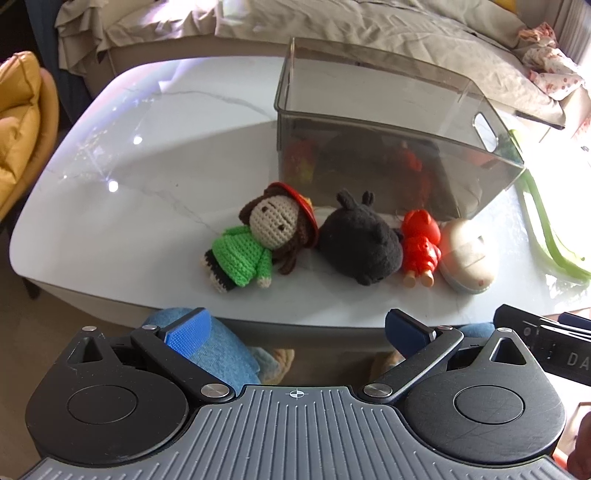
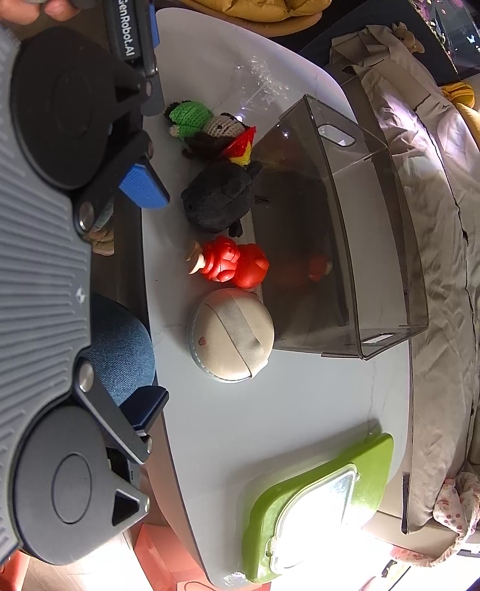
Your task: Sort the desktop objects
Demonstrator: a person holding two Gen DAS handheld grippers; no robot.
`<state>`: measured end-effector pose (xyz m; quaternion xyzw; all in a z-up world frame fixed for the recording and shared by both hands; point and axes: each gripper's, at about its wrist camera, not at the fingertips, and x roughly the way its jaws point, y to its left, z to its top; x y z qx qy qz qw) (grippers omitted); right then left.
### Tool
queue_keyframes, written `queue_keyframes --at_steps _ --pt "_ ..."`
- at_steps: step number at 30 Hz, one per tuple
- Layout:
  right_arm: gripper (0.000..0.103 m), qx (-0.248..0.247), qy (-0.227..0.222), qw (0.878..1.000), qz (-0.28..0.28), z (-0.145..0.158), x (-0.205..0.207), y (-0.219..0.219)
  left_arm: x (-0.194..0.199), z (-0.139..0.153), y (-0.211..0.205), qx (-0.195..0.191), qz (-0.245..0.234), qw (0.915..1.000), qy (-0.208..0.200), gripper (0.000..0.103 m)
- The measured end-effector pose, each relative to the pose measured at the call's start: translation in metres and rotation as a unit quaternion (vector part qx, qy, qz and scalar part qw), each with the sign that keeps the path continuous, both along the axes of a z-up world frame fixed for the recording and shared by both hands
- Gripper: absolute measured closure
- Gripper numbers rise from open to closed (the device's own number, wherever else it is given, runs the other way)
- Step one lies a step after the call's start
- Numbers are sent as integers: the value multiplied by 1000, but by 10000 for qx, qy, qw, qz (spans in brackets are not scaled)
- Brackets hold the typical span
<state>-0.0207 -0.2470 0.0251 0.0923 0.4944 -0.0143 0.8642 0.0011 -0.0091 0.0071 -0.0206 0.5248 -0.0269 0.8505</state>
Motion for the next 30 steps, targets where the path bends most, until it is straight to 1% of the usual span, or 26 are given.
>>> queue_keyframes --at_steps 7,16,22,30 --pt "0 19 -103 9999 59 5 0 1 -1 1 0 30 -8 10000 -36 0" --pt "0 87 -92 9998 157 3 -1 4 -2 -1 1 38 -15 10000 -12 0" --pt "0 81 -30 9998 163 0 0 5 -3 -2 -1 69 -42 10000 4 0" --pt "0 78 -56 9999 102 -1 0 1 -1 -5 -3 98 -63 9999 25 0"
